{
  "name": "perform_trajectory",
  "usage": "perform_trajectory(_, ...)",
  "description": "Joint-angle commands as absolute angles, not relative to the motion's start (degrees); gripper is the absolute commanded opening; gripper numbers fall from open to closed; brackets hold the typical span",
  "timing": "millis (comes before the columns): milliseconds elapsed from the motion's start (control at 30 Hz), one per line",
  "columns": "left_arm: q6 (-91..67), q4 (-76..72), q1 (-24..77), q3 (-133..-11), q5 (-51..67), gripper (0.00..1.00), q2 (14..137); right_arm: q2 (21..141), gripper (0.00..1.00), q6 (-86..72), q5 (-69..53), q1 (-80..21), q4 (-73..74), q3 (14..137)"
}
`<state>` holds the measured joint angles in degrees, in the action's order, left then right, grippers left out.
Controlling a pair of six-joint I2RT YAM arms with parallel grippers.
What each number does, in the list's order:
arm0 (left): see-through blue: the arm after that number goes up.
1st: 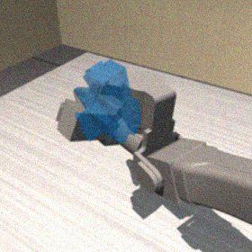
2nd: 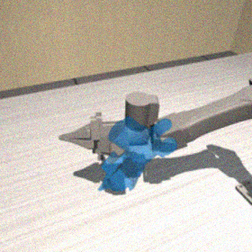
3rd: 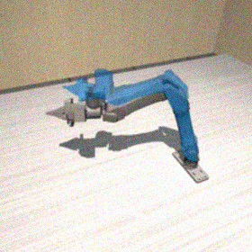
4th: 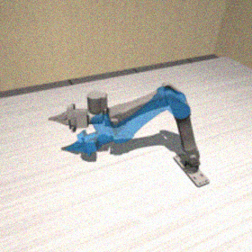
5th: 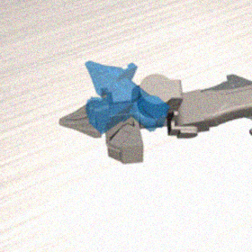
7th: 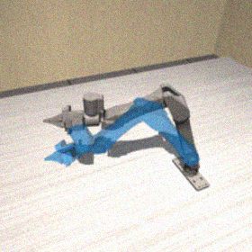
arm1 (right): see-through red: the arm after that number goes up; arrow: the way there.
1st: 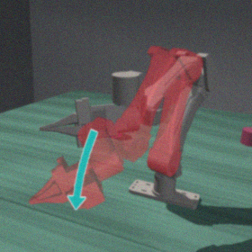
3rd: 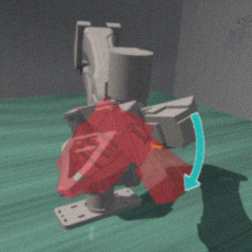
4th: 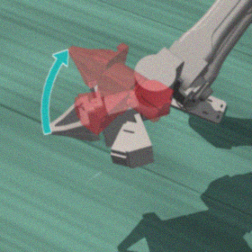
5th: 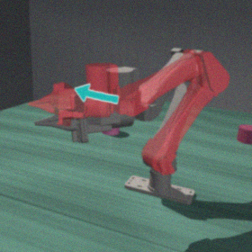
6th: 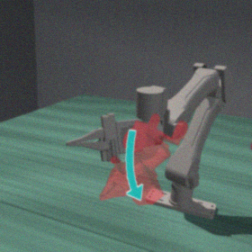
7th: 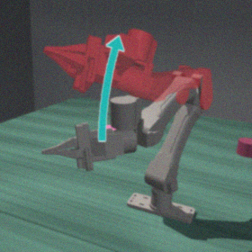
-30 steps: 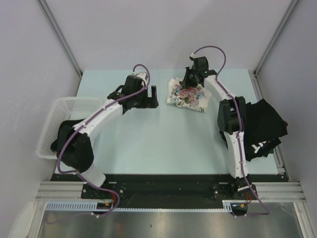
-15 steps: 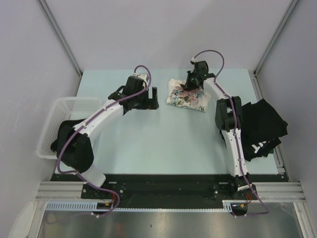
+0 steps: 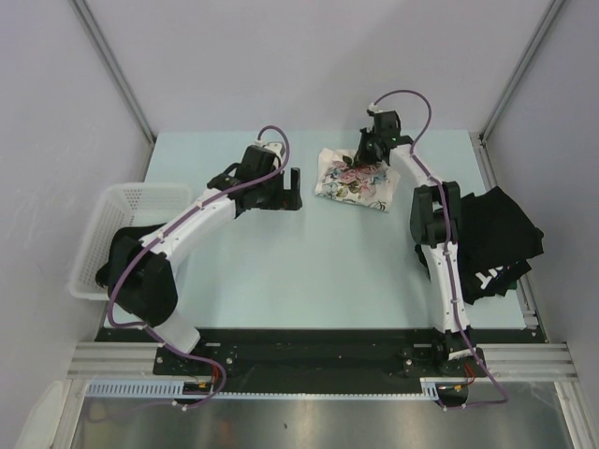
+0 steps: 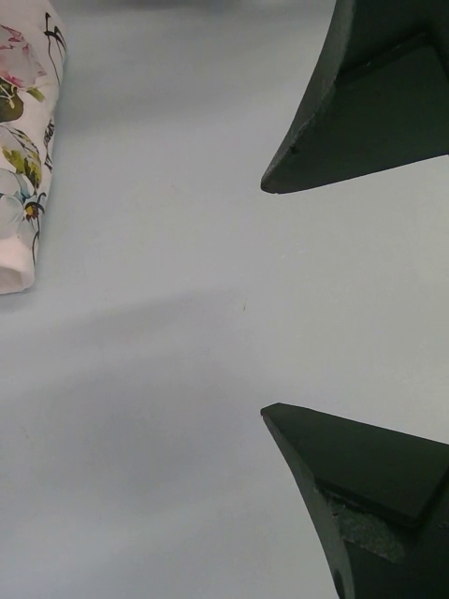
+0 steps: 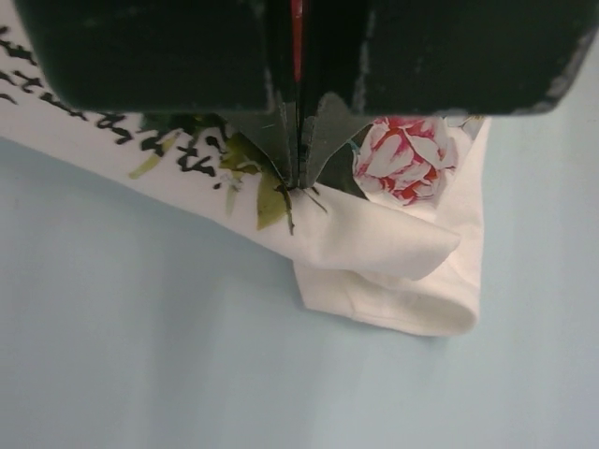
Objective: Fold and stack the t-shirts
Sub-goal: Fold the long partially folded tshirt into a neat square
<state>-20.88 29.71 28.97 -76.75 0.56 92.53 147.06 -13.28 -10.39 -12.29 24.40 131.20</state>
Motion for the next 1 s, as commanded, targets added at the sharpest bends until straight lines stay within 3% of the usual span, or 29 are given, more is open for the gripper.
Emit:
perform_trajectory(0,-20.48,29.44,29.97,-79.8,0.09,1.0,91.49,146.07,0.0,-12.3,-9.05,-9.76,22.68,133.59)
perform_trajectory(567,-21.27,29.36,31.29,-82.97,0.09,0.99,94.74,143.44,0.0,-12.83,-11.16,-5.36,22.76,129.83)
perform_trajectory(967,-22.06,27.6,33.49,-86.75,1.85,0.99,98.17,125.61,0.0,-12.92,-11.78,-4.83,21.27,115.85)
